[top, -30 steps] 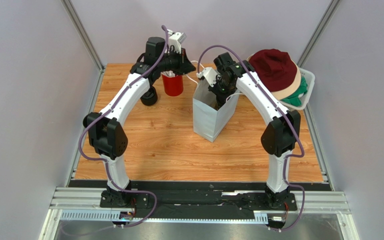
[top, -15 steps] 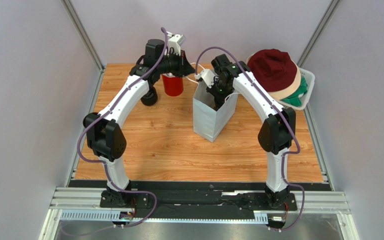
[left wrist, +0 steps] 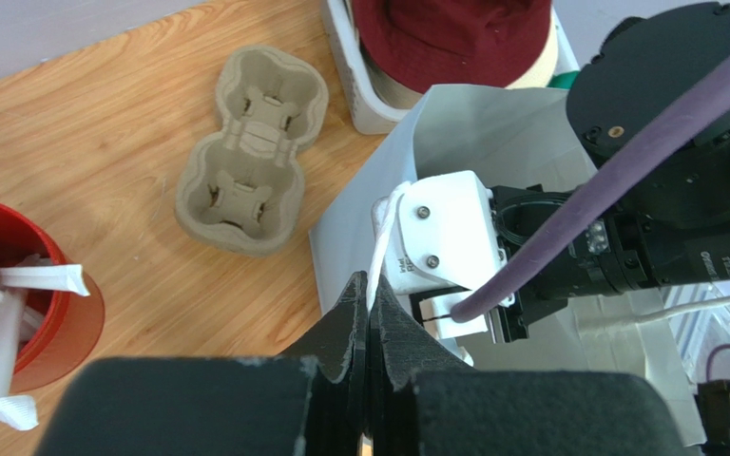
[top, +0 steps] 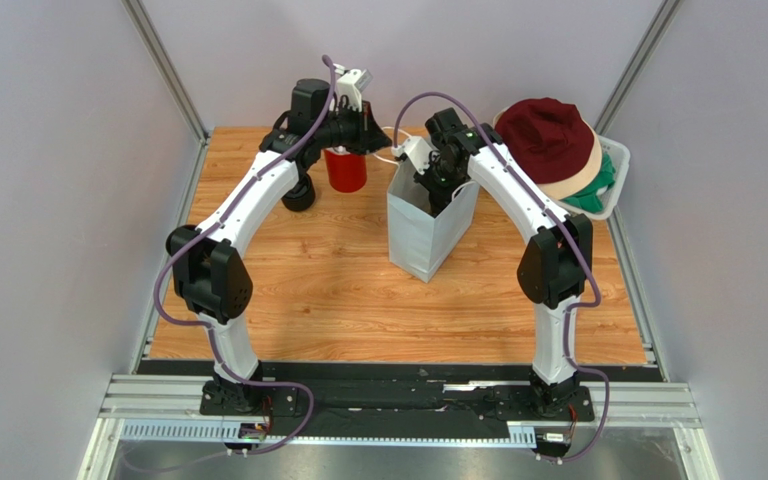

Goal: Pack the takeout coffee

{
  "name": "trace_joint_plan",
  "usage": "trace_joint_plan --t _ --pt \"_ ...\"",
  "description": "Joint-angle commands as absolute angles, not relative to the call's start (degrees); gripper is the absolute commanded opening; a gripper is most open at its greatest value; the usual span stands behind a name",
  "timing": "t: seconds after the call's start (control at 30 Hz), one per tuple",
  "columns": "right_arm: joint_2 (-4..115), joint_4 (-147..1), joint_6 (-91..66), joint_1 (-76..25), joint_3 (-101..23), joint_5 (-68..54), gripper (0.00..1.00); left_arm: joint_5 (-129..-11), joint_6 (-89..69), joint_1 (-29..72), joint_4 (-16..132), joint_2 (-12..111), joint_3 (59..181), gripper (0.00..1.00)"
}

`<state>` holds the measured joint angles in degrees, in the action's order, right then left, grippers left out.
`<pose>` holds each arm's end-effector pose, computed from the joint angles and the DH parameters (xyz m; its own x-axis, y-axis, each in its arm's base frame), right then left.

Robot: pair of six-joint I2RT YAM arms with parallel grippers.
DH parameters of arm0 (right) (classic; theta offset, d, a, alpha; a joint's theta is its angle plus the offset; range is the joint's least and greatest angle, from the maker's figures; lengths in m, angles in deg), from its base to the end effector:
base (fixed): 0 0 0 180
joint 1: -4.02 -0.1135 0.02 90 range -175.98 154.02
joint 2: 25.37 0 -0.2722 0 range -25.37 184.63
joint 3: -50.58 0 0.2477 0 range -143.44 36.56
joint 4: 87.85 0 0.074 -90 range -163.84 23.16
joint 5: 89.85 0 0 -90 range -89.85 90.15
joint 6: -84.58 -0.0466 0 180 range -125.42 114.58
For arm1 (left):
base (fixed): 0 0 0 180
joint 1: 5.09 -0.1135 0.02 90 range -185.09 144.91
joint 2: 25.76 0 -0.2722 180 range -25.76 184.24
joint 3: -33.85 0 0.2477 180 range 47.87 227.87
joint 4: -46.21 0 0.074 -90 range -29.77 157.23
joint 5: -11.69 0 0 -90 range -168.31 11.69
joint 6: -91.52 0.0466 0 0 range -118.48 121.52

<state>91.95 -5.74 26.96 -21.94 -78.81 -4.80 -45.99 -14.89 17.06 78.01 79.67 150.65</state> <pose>0.3833 0.1911 0.2939 -0.4660 -0.8203 -0.3317 -0.8432 0.5252 -0.1143 0.3995 -0.1895 0.3851 -0.5312 -0.0415 -0.8462 0.6594 0.6068 -0.4438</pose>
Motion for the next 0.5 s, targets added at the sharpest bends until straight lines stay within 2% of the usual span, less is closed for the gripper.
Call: trace_joint_plan --t 0.0,0.17,0.47 --pt "92.8 -3.4 26.0 -20.8 -74.8 -2.6 0.00 -50.1 -15.0 16.9 77.9 75.2 150.9 0.00" --pt "88.9 -8.0 26.2 -20.6 -70.8 -3.8 0.00 -57.6 -14.2 16.9 80.4 75.1 150.7 0.00" --pt "85.6 -13.1 25.0 -19.1 -67.7 -4.7 0.00 -62.1 -13.3 16.9 81.9 75.2 151.1 0.00"
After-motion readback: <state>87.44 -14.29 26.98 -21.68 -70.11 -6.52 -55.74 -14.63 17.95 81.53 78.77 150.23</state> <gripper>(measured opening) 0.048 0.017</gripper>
